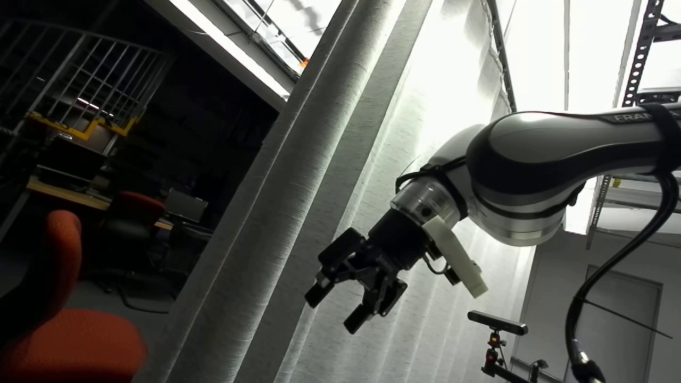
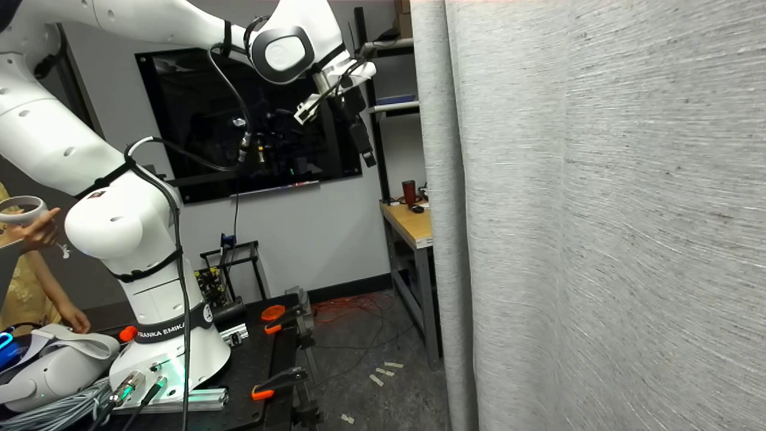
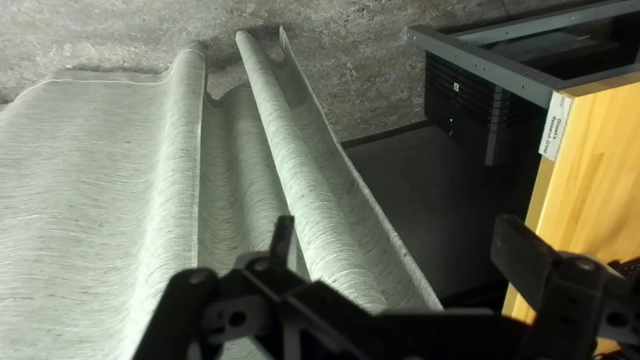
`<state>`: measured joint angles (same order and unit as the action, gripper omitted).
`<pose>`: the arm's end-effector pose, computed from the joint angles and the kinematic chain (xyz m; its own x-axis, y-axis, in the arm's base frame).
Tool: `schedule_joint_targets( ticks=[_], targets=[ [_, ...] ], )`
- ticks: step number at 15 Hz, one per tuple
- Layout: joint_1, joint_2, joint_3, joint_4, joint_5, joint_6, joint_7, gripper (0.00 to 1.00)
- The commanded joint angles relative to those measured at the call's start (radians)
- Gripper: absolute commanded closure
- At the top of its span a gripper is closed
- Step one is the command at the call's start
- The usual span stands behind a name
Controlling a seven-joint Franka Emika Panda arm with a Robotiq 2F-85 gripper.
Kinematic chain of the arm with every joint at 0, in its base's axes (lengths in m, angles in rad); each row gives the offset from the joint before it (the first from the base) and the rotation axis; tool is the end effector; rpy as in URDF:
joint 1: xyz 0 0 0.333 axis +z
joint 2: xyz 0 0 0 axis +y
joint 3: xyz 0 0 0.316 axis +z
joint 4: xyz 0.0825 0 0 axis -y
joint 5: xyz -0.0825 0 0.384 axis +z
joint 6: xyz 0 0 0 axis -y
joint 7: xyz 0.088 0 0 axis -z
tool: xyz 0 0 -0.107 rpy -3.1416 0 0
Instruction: Open the curtain from left to right
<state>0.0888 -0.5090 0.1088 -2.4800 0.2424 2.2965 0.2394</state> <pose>0.4124 0.0911 0.5013 0.9445 -0.2025 0.2587 -0.1411 -0.9612 -0.2372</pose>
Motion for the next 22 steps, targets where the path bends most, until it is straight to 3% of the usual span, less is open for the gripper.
schedule_joint_targets(
  ticks=[1, 16, 22],
  targets=[
    [-0.001, 0.0, 0.0, 0.001, 0.0, -0.002, 0.0, 0.0],
    [-0.001, 0.0, 0.0, 0.001, 0.0, -0.002, 0.0, 0.0],
    [0.018, 0.057, -0.016, 0.031, -0.001, -0.007, -0.088, 0.0]
  ],
)
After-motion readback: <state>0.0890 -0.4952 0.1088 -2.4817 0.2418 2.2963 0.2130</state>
